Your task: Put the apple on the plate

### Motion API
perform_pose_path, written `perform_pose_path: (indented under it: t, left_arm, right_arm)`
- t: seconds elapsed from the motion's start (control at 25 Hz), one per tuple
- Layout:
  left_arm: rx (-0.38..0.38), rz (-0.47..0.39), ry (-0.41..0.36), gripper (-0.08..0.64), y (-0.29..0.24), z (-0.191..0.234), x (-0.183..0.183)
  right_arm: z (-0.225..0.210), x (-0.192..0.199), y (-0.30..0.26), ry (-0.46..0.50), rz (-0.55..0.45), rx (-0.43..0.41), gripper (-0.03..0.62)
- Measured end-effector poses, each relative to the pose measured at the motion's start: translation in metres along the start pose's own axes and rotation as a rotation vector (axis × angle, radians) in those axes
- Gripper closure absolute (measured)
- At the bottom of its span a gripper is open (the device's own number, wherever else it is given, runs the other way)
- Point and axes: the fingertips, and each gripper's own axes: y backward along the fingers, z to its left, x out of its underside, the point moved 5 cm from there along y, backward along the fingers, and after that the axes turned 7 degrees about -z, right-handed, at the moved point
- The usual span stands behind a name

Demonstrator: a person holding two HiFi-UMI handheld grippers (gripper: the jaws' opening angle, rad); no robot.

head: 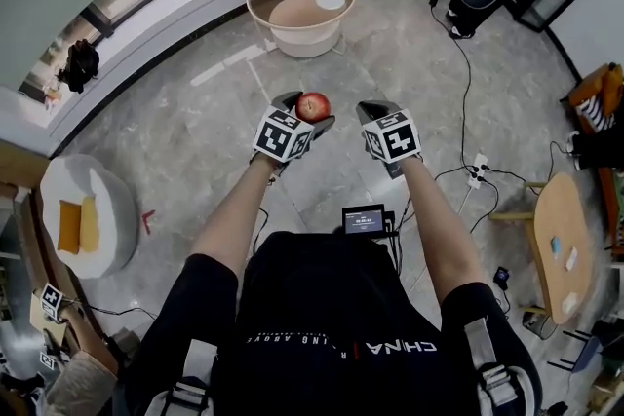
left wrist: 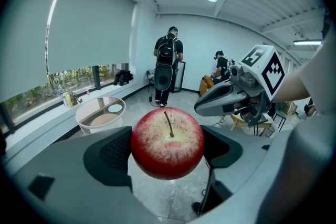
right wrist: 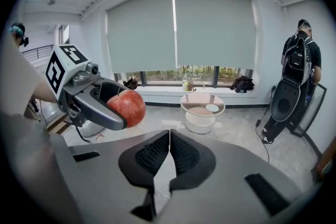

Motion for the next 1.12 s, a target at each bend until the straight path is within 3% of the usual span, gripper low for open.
perform_pose_path:
  t: [0.12, 0.4, 0.92, 1.12]
  left_arm:
    - [-0.011, 0.015, -0.043, 0.175, -0.010, 0.004, -0.003]
    - [0.000, 0.000, 0.013, 0.175, -0.060, 0.064, -0.010]
    - [0.093, 0.040, 0.043, 0.174, -0.149, 0.289, -0.056]
    - [0.108, 0.062, 0.064, 0.175, -0.179, 0.343, -0.067]
  right_arm:
    - [-0.013, 0.009, -0.009, 0.009, 0.030, -0.011, 0.560]
    - [-0.054, -0.005, -0.069, 0.001, 0.055, -0.005, 0.560]
    - [-0.137, -0.115, -0.245, -0.005, 0.130, 0.107, 0.560]
    - [-0.162, -0.138, -0.302, -0.036, 0.153, 0.098, 0.560]
